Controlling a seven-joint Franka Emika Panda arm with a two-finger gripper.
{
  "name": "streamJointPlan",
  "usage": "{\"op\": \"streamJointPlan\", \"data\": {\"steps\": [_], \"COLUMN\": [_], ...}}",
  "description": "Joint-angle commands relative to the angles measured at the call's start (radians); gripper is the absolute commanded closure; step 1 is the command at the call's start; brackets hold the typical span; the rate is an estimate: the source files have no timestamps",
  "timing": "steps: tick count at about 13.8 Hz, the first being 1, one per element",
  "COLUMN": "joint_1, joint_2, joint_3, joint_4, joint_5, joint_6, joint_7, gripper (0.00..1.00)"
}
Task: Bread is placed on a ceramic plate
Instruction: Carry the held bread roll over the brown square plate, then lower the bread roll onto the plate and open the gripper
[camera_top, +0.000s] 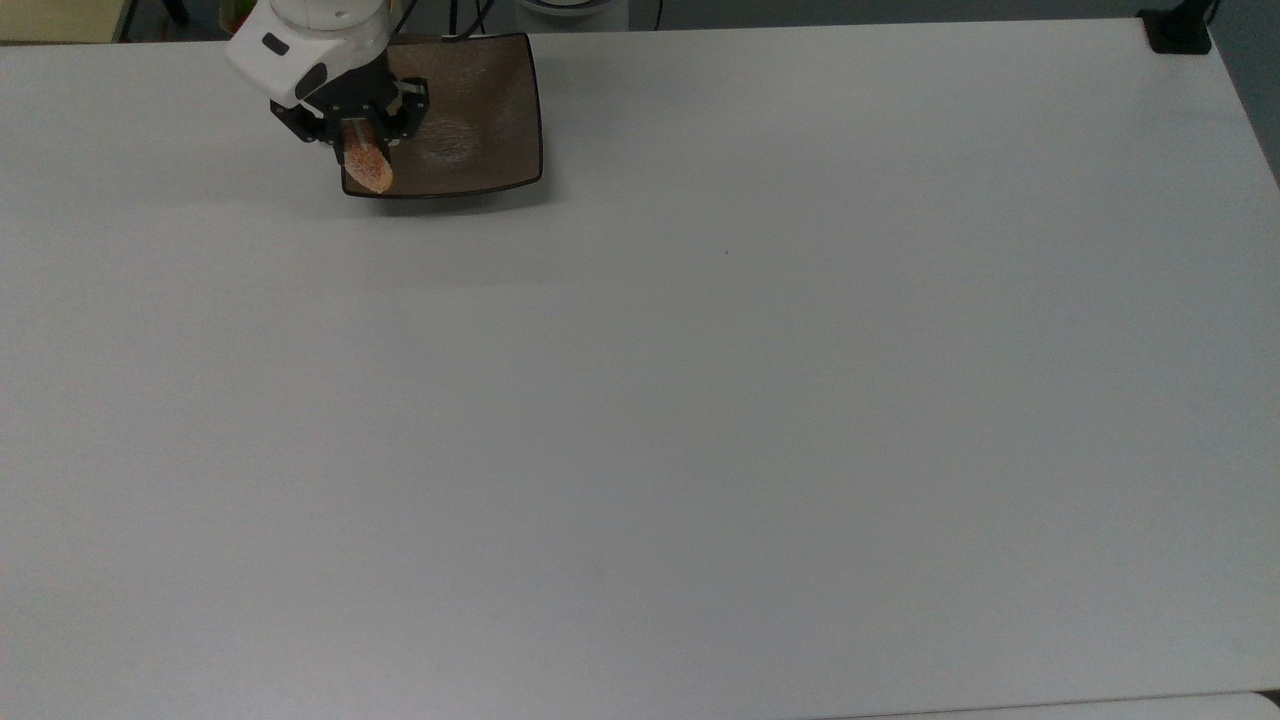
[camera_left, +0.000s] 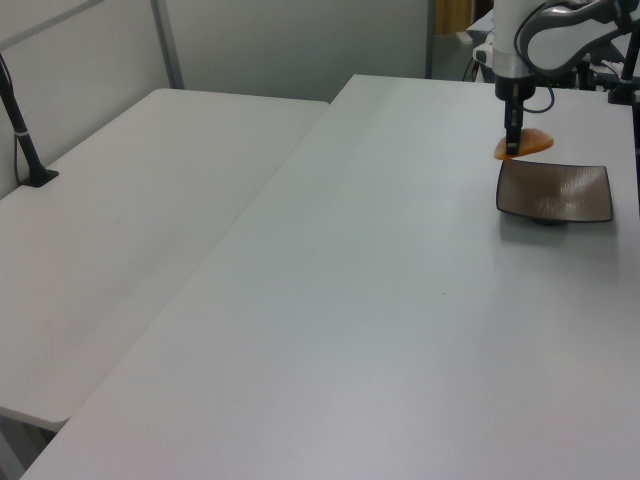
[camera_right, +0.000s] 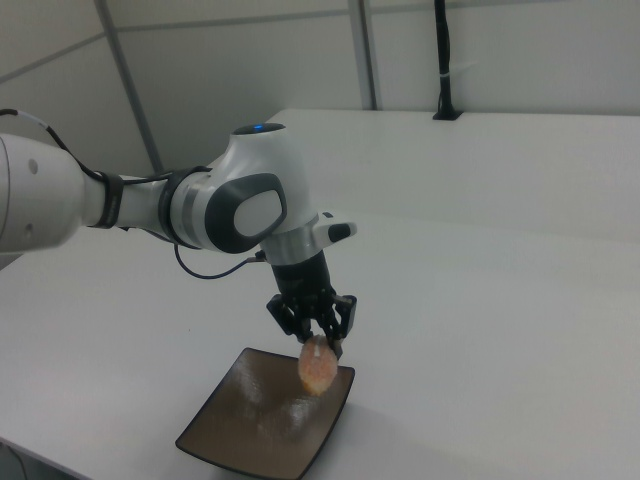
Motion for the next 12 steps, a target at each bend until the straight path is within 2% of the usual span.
{"op": "streamJointPlan", "data": {"steps": [1, 8, 9, 10, 11, 12], "joint_1": [0.022, 0.056, 0.06, 0.06, 0.062, 0.065], "joint_2": [-0.069, -0.05, -0.047, -0.043, -0.036, -0.032], "joint_3": [-0.007, -0.006, -0.006, -0.006, -0.006, -0.006], "joint_4": [-0.027, -0.089, -0.098, -0.098, -0.098, -0.098], "joint_5": [0.011, 0.01, 0.011, 0.011, 0.011, 0.011], "joint_6": [-0.091, -0.102, -0.102, -0.102, -0.1, -0.097], "joint_7": [0.031, 0.031, 0.032, 0.032, 0.032, 0.032], "gripper": [0.59, 0.58, 0.46, 0.29, 0.09, 0.02]}}
